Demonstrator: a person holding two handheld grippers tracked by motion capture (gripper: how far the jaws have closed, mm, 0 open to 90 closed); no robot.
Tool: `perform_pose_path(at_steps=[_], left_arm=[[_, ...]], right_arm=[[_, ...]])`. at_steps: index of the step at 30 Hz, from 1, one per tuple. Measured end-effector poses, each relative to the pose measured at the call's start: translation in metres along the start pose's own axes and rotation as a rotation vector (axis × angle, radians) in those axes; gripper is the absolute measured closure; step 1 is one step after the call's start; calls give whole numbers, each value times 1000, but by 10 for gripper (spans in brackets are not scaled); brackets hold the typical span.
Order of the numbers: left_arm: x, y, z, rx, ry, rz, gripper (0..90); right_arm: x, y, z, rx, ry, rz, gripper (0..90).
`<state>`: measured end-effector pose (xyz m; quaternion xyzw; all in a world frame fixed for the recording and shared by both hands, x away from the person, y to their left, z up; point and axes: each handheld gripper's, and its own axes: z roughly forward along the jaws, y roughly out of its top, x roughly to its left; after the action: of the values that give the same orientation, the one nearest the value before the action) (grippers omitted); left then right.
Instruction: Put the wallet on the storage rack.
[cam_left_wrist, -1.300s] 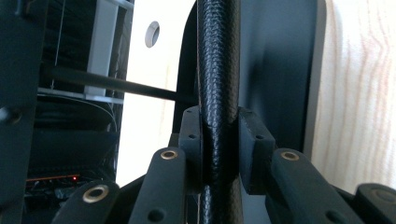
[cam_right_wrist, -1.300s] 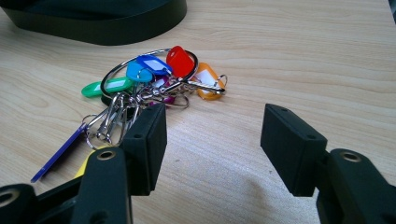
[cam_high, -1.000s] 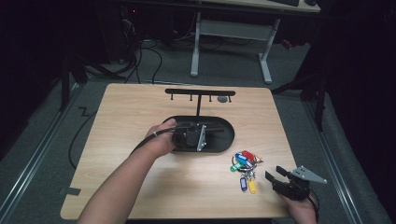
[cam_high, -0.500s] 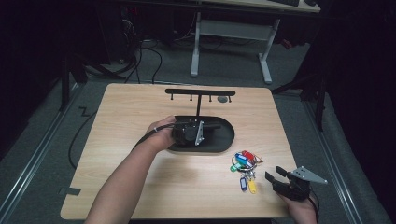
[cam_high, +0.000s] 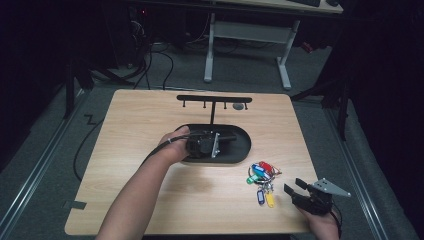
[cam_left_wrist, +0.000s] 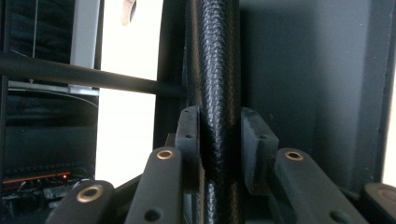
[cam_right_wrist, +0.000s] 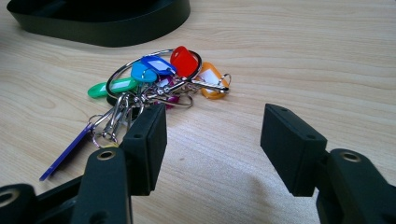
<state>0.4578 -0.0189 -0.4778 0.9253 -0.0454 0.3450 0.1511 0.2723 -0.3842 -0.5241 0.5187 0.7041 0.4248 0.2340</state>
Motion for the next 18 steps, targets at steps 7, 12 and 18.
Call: perform_pose_path(at_steps=[7, 12, 18], left_arm=[[-4, 1, 0, 7, -59, -32, 586], [-8, -3, -1, 25, -72, -53, 572], [-14, -10, -7, 4, -75, -92, 578]], right_arm=[[0, 0, 1, 3, -1, -2, 413], [0, 1, 1, 3, 0, -4, 413], [1, 1, 3, 8, 5, -14, 413]])
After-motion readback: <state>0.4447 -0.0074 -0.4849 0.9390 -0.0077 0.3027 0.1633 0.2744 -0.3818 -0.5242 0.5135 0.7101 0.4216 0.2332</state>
